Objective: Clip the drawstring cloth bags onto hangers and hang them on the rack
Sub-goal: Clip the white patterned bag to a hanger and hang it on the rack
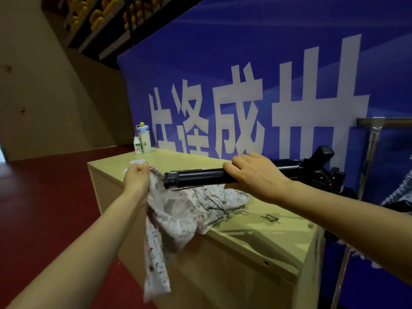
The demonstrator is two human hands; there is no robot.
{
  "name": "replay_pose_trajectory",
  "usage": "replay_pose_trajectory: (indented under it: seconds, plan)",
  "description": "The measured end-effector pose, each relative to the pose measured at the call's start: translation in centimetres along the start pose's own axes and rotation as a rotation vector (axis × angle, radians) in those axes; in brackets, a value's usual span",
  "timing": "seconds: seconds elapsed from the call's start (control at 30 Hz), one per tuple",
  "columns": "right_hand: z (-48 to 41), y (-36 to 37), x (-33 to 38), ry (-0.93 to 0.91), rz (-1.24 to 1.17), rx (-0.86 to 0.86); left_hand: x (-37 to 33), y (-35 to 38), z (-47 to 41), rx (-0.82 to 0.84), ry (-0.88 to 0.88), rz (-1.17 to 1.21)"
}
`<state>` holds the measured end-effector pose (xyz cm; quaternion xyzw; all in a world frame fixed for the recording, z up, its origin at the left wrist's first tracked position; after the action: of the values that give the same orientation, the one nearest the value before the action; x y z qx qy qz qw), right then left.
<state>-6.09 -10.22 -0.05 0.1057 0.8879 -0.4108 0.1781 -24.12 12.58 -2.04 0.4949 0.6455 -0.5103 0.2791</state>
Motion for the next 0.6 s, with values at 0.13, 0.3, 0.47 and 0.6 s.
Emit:
replay_pose_trajectory:
  seconds: [0.13,0.3,0.47,0.6]
  plan:
    - [-1.1,0.5,2.0,-0.075,0.010,0.080,-1.3,-0.4,0.6,0.013,0.134,-0.174]
    - [-3.3,0.5,5.5,-0.144,0.057,0.156,-2.7,0.0,1.9,0.083,0.288,-0.302]
    - [-5.3,0.2,8.9,-0.230,0.163,0.188,-3.0,1.0,2.8,0.138,0.357,-0.290]
    - [-7.0,0.1,9.7,-0.369,0.286,0.238,-2.6,1.3,2.7,0.222,0.320,-0.136]
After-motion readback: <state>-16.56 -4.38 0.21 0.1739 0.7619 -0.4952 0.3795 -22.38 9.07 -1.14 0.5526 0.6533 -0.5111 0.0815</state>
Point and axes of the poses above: each hand's wrist, its own z-axis away from the middle knuckle, its own y-axis out of the palm, x = y × z, the point moved 1 cm from there along -z, towards the middle knuckle, and after that the axes turned 13 degrees about -z, right-handed, at the moved point
